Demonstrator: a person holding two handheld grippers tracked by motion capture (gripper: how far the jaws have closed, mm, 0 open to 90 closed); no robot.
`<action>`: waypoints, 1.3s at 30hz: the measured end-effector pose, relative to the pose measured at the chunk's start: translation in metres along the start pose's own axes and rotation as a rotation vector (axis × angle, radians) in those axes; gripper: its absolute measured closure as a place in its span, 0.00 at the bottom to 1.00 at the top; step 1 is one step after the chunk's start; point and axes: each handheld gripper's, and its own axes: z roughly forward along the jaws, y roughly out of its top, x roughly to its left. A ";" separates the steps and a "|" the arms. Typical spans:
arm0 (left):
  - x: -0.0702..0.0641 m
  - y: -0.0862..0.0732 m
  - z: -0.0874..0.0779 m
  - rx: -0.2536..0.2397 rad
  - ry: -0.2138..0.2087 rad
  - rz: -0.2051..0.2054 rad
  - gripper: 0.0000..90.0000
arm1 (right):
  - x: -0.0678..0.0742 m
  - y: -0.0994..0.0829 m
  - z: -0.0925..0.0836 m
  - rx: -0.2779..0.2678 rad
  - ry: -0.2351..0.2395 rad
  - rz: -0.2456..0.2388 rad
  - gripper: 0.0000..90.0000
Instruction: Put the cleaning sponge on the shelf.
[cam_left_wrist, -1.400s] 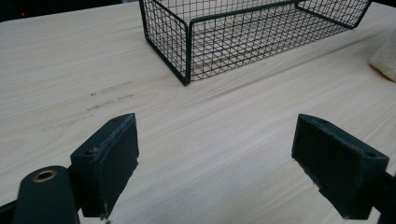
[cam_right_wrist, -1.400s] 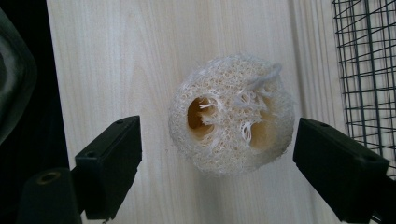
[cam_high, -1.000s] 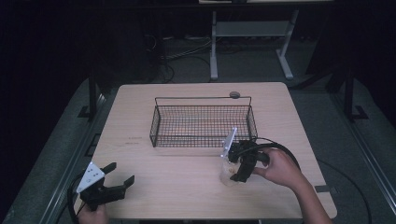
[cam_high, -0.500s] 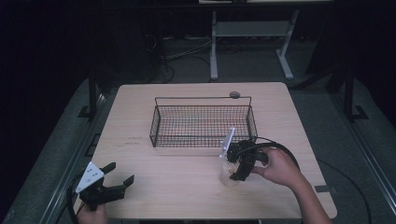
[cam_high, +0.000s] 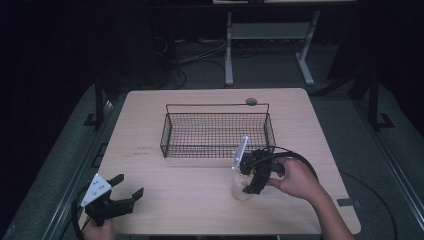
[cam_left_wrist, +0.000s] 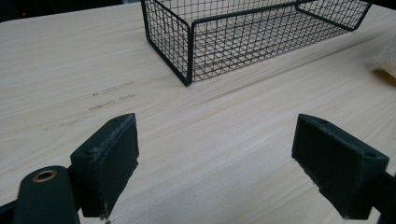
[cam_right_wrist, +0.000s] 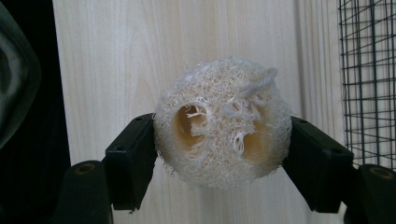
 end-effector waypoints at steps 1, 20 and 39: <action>0.000 0.000 0.000 0.000 0.000 0.003 0.15 | 0.000 0.001 -0.001 0.000 0.002 -0.006 0.32; 0.000 0.000 0.000 0.000 0.001 0.002 0.15 | -0.008 0.022 -0.017 -0.002 0.018 -0.034 0.32; 0.001 0.000 -0.001 -0.003 0.001 0.002 0.15 | -0.022 0.049 -0.050 0.011 -0.005 -0.060 0.32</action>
